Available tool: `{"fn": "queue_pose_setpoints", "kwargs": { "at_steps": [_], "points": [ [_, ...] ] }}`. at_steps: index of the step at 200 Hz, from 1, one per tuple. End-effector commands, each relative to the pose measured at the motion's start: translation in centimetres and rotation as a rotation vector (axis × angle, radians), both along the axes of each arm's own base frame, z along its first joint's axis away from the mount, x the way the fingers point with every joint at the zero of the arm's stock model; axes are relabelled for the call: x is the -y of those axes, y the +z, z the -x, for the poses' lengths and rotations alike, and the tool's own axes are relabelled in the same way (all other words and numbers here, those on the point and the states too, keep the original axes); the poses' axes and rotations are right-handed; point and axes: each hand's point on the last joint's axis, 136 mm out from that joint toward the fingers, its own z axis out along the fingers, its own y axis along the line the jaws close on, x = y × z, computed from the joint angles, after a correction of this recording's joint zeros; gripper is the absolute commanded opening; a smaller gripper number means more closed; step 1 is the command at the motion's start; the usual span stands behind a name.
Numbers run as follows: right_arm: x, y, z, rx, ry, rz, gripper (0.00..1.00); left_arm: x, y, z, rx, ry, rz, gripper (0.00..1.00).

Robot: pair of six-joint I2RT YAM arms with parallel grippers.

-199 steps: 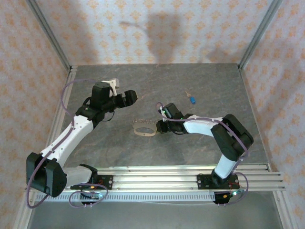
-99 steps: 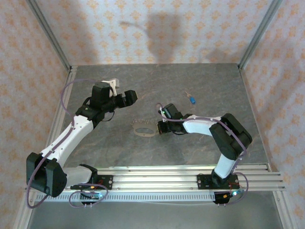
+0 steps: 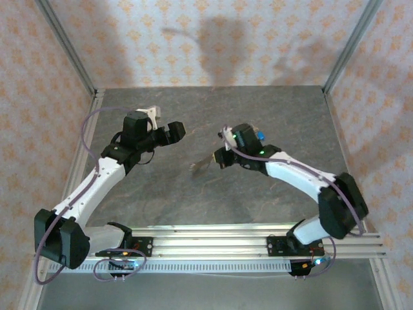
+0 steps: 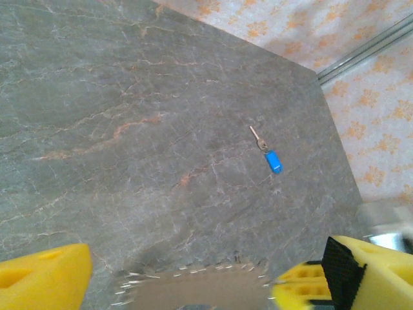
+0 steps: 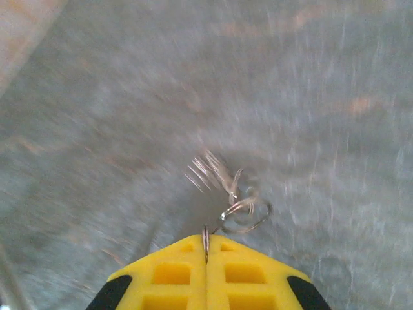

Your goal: Put the keys on the keyring

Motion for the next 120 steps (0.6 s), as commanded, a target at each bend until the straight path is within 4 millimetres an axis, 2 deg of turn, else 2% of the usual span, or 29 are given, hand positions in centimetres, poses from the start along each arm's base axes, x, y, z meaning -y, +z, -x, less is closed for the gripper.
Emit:
{"fn": "queue_pose_setpoints", "kwargs": {
  "at_steps": [1, 15, 31, 50, 81, 120],
  "points": [
    [-0.5, 7.2, 0.5, 0.101, 0.102, -0.16, 0.0, 0.3, 3.1, -0.1, 0.073, -0.006, 0.023, 0.94],
    [-0.4, 10.0, 0.7, 0.121, 0.129, -0.235, 0.0, 0.7, 4.0, 0.0, 0.09, -0.029, 0.039, 0.93],
    [-0.5, 12.2, 0.9, 0.134, 0.157, -0.297, 0.0, 1.2, 4.8, 0.0, 0.112, -0.058, 0.057, 0.9],
    [-0.6, 13.9, 1.1, 0.137, 0.18, -0.348, 0.0, 2.0, 5.7, 0.2, 0.138, -0.104, 0.082, 0.77],
    [-0.8, 14.7, 1.2, 0.118, 0.196, -0.408, 0.0, 3.6, 7.4, 0.7, 0.193, -0.186, 0.132, 0.65],
    [-1.5, 14.4, 1.3, 0.06, 0.224, -0.465, 0.0, 6.0, 8.8, 1.7, 0.248, -0.308, 0.191, 0.57]
  ]
}}
